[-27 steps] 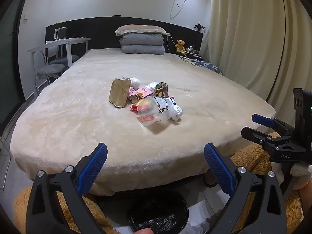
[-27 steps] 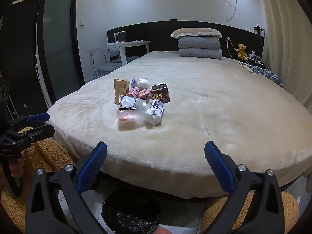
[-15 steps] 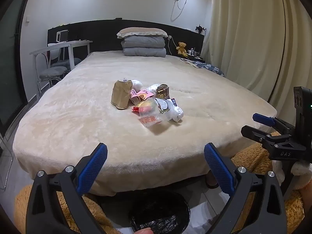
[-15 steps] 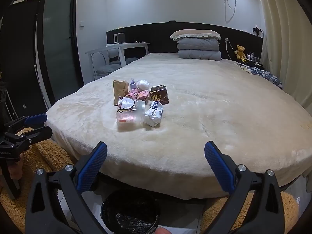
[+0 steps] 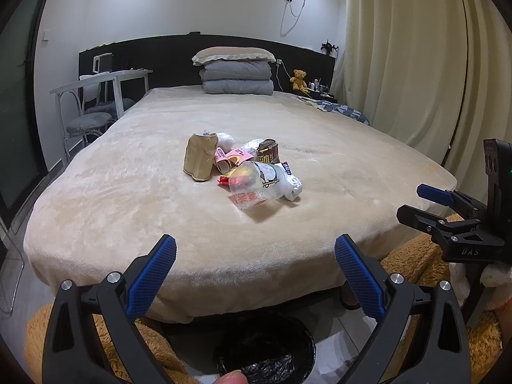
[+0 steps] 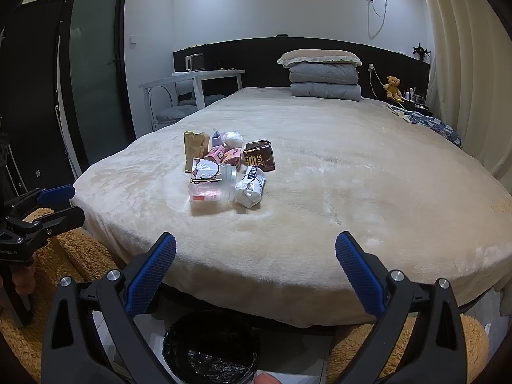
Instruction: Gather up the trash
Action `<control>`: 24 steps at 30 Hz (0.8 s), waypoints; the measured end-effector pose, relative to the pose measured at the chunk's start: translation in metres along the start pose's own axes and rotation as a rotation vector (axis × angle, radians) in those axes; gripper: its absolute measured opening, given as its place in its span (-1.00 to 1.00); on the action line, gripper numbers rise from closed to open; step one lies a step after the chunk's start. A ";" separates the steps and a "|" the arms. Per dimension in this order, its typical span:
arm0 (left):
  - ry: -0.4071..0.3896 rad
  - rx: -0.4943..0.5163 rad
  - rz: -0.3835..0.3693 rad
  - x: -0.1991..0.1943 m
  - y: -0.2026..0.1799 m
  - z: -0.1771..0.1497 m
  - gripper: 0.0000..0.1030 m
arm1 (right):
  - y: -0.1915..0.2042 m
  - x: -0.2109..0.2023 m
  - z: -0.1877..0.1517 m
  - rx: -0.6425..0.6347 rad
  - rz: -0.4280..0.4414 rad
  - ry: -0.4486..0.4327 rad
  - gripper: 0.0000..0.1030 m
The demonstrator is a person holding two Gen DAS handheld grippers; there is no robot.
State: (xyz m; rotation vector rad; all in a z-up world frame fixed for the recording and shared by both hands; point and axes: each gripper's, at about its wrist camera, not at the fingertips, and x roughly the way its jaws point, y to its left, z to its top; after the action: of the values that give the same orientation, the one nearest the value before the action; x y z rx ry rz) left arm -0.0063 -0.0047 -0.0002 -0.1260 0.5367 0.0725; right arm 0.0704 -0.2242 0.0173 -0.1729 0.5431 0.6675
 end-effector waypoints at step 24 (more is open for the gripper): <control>0.004 0.002 0.002 0.002 -0.003 0.000 0.87 | 0.001 0.000 -0.001 -0.005 -0.004 0.001 0.93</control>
State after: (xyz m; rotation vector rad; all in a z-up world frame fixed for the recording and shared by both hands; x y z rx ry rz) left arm -0.0049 -0.0073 -0.0010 -0.1237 0.5408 0.0735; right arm 0.0694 -0.2241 0.0169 -0.1786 0.5420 0.6650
